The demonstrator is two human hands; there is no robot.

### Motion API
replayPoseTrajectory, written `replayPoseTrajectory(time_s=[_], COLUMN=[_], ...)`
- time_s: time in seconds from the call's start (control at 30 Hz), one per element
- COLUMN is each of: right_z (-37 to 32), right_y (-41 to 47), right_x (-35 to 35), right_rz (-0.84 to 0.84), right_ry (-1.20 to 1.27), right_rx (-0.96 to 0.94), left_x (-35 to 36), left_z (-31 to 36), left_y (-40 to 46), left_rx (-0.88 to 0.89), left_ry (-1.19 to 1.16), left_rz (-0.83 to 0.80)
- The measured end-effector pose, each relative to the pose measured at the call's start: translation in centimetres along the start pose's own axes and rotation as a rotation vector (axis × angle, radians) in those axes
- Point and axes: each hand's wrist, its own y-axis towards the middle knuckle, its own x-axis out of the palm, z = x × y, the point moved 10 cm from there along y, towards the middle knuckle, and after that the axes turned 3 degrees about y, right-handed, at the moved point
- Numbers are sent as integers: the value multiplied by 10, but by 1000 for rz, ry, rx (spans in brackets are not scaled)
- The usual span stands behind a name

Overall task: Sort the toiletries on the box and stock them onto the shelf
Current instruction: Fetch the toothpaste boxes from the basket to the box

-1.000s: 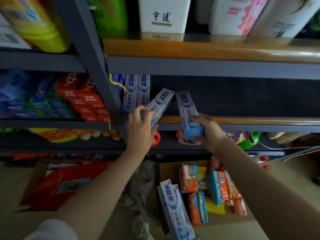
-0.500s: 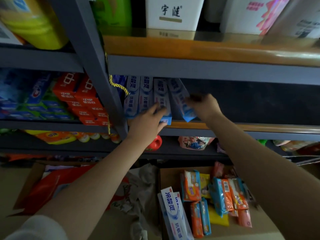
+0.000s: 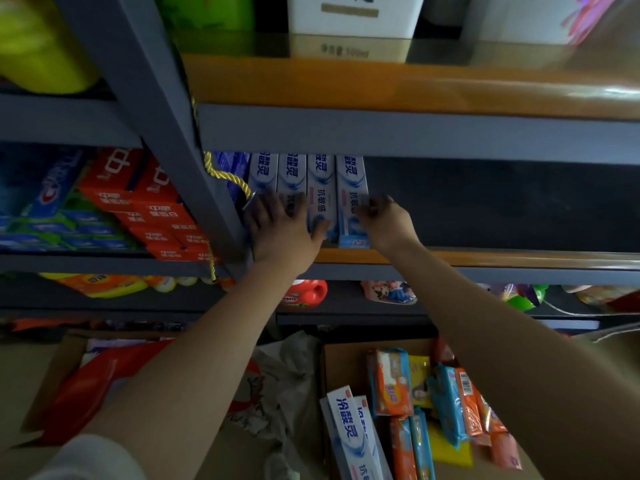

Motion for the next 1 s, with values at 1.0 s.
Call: replayPoseTrajectory(time_s=[1.0], right_z=[22], right_y=[35], right_x=[15], right_rz=[-107], right_ry=[26], right_rx=[25], left_x=[10], left_z=[11], left_y=[-15], left_rx=[183], left_ry=[78], left_rz=[-24])
